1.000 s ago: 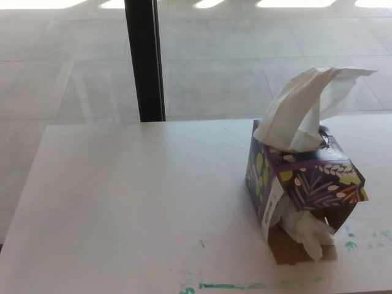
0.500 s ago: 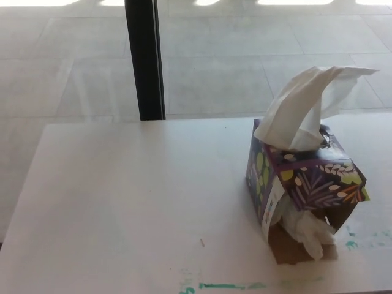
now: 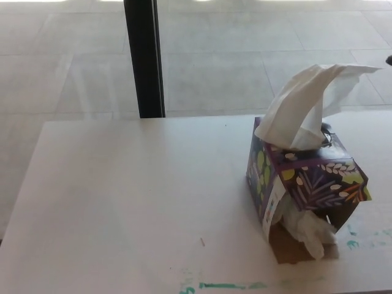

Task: The robot uses its right hand to pull out a tissue from the tissue box kept in the middle of the desk and put it on the right side

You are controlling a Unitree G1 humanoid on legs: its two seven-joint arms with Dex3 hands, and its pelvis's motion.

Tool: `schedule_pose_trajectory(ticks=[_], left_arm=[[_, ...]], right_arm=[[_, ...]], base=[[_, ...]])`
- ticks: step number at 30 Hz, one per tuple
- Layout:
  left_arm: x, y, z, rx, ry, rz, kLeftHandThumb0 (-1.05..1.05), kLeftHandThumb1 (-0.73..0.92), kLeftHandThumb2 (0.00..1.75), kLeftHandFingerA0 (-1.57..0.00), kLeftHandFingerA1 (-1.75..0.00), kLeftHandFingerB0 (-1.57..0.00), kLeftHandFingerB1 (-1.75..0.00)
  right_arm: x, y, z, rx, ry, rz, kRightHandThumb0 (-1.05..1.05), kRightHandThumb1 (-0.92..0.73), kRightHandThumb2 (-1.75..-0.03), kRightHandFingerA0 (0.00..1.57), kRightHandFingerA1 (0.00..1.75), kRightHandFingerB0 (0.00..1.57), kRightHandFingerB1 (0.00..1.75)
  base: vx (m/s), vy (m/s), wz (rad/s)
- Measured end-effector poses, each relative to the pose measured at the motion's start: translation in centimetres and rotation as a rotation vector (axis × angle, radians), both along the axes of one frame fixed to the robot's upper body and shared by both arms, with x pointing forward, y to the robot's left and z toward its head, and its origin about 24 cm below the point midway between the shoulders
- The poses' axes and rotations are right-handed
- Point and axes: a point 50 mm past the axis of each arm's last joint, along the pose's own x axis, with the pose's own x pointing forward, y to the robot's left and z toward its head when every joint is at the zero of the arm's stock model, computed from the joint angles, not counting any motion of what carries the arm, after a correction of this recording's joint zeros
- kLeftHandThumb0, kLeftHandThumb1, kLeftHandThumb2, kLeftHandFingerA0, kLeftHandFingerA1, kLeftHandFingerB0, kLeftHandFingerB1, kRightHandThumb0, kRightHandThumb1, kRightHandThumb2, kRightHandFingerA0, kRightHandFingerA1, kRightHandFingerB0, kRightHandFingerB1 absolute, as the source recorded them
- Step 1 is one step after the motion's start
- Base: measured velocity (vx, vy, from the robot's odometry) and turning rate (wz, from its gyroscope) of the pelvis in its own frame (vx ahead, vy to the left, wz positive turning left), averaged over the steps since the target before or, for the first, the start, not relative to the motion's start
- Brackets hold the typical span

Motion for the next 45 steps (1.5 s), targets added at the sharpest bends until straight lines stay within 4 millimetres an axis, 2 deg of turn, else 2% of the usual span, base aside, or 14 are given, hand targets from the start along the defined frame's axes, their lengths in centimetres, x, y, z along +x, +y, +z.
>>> schedule_pose_trajectory(ticks=[16, 17, 18, 26, 27, 31, 32, 33, 36, 39, 40, 41, 42, 45], left_arm=[[-0.1, 0.1, 0.0, -0.005, -0.006, 0.017, -0.63, 0.79, 0.63, -0.68, -0.87, -0.48, -0.72], [-0.1, 0.1, 0.0, -0.005, -0.006, 0.017, -0.56, 0.62, 1.05, -0.75, -0.88, -0.41, -0.69], [-0.1, 0.1, 0.0, -0.004, -0.006, 0.016, -0.64, 0.78, 0.63, -0.67, -0.87, -0.47, -0.72], [-0.2, 0.1, 0.0, -0.002, -0.006, 0.009, -0.65, 0.78, 0.64, -0.66, -0.84, -0.53, -0.72], [-0.2, 0.1, 0.0, -0.002, -0.005, 0.009, -0.64, 0.78, 0.63, -0.64, -0.83, -0.50, -0.70], [-0.3, 0.1, -0.1, -0.004, -0.002, 0.013, -0.66, 0.77, 0.63, -0.64, -0.85, -0.49, -0.71], [-0.3, 0.1, -0.1, -0.004, -0.001, 0.015, -0.65, 0.78, 0.63, -0.65, -0.85, -0.49, -0.72], [-0.3, 0.1, -0.1, -0.005, 0.000, 0.016, -0.65, 0.78, 0.64, -0.65, -0.83, -0.49, -0.71], [-0.3, 0.1, -0.1, -0.004, 0.001, 0.014, -0.64, 0.79, 0.64, -0.66, -0.84, -0.50, -0.72], [-0.2, 0.1, -0.1, -0.003, 0.000, 0.009, -0.63, 0.80, 0.64, -0.66, -0.84, -0.50, -0.72], [-0.2, 0.1, -0.1, -0.003, 0.000, 0.008, -0.62, 0.80, 0.64, -0.65, -0.83, -0.49, -0.70], [-0.2, 0.1, -0.1, -0.003, -0.001, 0.007, -0.62, 0.80, 0.64, -0.66, -0.82, -0.49, -0.69], [-0.2, 0.1, -0.1, -0.003, -0.001, 0.006, -0.62, 0.80, 0.64, -0.58, -0.54, -0.43, -0.40], [-0.2, 0.0, -0.1, -0.003, -0.002, 0.005, -0.62, 0.80, 0.64, -0.60, -0.53, -0.47, -0.41]], right_arm=[[4.0, 4.3, -3.3, -0.304, 0.295, 0.061, -0.64, -0.37, -0.74, 0.04, 0.49, 0.07, 0.32], [4.0, 4.7, -3.6, -0.326, 0.312, 0.071, -0.71, -0.38, -0.75, 0.01, 0.48, 0.03, 0.31], [4.0, 5.0, -3.8, -0.342, 0.323, 0.079, -0.66, -0.37, -0.76, 0.03, 0.48, 0.09, 0.30], [3.6, 6.7, -4.3, -0.414, 0.380, 0.127, -0.37, -0.25, -0.87, 0.01, 0.52, 0.00, 0.50], [3.5, 6.8, -4.4, -0.421, 0.383, 0.129, -0.65, -0.39, -0.76, 0.12, 0.52, 0.05, 0.37], [3.5, 7.0, -4.7, -0.447, 0.377, 0.125, -0.63, -0.46, -0.80, 0.28, 0.58, 0.06, 0.38], [3.6, 7.0, -4.8, -0.458, 0.373, 0.120, -0.58, -0.60, -0.58, 0.43, 0.55, 0.13, 0.28], [3.7, 7.0, -5.0, -0.472, 0.371, 0.114, -0.62, -0.50, -0.83, 0.66, 0.91, 0.08, 0.41], [3.8, 7.1, -5.5, -0.527, 0.361, 0.096, -0.35, -0.77, -0.67, 0.83, 1.49, 0.40, 0.35], [3.9, 7.3, -6.0, -0.582, 0.336, 0.085, -0.32, -0.80, -0.68, 0.83, 1.50, 0.53, 0.39], [3.9, 7.3, -6.1, -0.599, 0.327, 0.082, -0.35, -0.75, -0.69, 0.84, 1.62, 0.78, 0.79], [3.9, 7.3, -6.1, -0.613, 0.315, 0.077, -0.34, -0.77, -0.63, 0.87, 1.62, 0.84, 0.84], [4.0, 7.3, -6.2, -0.619, 0.307, 0.075, -0.31, -0.75, -0.67, 0.86, 1.68, 0.85, 1.00], [4.1, 7.2, -6.2, -0.626, 0.269, 0.072, -0.24, -0.64, -0.75, 0.87, 1.72, 0.80, 1.13]], base=[[0.00, 0.000, 0.00], [0.00, 0.000, 0.00], [0.00, 0.000, 0.00], [0.00, 0.000, 0.00], [0.00, 0.000, 0.00], [0.00, 0.000, 0.00], [0.00, 0.000, 0.00], [0.00, 0.000, 0.00], [0.00, 0.000, 0.00], [0.00, 0.000, 0.00], [0.00, 0.000, 0.00], [0.00, 0.000, 0.00], [0.00, 0.000, 0.00], [0.00, 0.000, 0.00]])
